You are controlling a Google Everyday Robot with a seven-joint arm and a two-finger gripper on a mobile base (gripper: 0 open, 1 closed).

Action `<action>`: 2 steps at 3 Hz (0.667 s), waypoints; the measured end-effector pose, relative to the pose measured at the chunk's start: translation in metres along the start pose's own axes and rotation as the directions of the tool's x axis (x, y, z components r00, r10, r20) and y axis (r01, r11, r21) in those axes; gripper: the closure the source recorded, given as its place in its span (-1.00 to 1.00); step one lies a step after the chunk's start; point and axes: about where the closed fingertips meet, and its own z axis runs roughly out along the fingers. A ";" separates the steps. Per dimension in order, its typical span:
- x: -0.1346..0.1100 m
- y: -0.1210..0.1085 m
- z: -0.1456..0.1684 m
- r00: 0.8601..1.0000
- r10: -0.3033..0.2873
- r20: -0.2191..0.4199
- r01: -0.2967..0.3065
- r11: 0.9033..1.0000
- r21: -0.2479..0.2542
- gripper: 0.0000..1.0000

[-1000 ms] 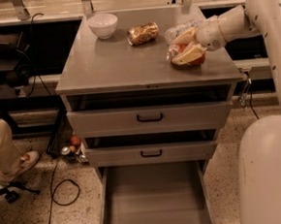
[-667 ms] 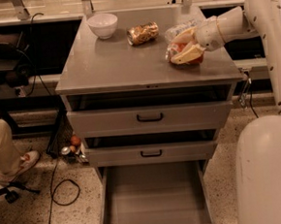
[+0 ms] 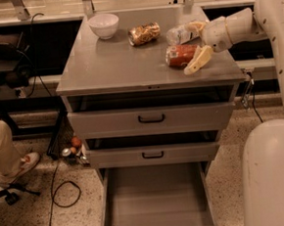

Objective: Pick coke can from bottom drawer and place on counter

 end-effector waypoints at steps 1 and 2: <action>0.011 -0.007 -0.028 1.000 0.022 0.012 -0.023 0.997 0.072 -1.00; 0.036 -0.015 -0.079 0.997 0.069 0.018 -0.071 0.978 0.198 -1.00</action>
Offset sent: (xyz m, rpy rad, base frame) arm -0.0407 -0.1742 0.0196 0.1213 -0.1131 -0.4020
